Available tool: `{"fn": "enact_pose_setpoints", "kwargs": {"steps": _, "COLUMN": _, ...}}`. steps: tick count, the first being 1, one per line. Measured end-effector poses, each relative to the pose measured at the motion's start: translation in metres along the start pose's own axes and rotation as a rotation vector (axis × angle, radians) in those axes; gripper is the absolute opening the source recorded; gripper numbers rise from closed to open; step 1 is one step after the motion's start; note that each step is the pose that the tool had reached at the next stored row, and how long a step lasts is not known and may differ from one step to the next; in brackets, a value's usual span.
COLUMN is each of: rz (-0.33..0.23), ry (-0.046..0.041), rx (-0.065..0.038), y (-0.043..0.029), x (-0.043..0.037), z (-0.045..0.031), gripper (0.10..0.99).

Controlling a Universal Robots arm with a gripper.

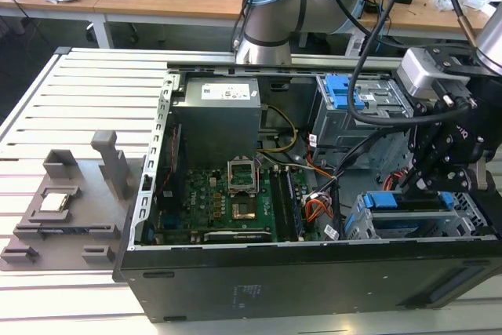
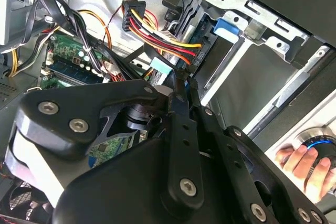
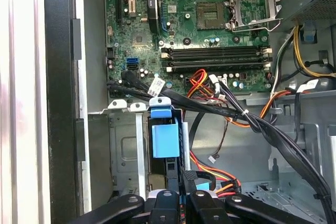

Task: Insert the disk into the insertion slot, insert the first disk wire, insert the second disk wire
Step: 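Insert the second disk wire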

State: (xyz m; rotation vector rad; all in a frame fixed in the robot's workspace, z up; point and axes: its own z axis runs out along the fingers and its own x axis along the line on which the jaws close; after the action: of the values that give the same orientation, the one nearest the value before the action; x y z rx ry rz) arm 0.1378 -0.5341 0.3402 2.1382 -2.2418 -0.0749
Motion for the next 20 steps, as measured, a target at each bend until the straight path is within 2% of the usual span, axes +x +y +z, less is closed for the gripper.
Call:
{"fn": "enact_pose_setpoints", "kwargs": {"steps": 5, "rz": 0.0, "ry": -0.0043, "rx": 0.0, "y": 0.0002, "x": 0.0012, "z": -0.0001, "gripper": 0.149}}
{"fn": "enact_pose_setpoints", "kwargs": {"steps": 12, "rz": 0.0, "ry": -0.0046, "rx": 0.001, "y": 0.0014, "x": 0.0, "z": -0.0005, "gripper": 0.149}}
{"fn": "enact_pose_setpoints", "kwargs": {"steps": 15, "rz": 0.0, "ry": -0.0031, "rx": 0.003, "y": 0.0017, "x": -0.0004, "z": -0.0021, "gripper": 0.149}}
{"fn": "enact_pose_setpoints", "kwargs": {"steps": 17, "rz": 0.0, "ry": -0.0026, "rx": 0.004, "y": 0.0021, "x": -0.0003, "z": -0.0061, "gripper": 0.149}}
{"fn": "enact_pose_setpoints", "kwargs": {"steps": 20, "rz": 0.0, "ry": -0.0074, "rx": 0.004, "y": 0.002, "x": -0.0003, "z": -0.0049, "gripper": 0.149}}
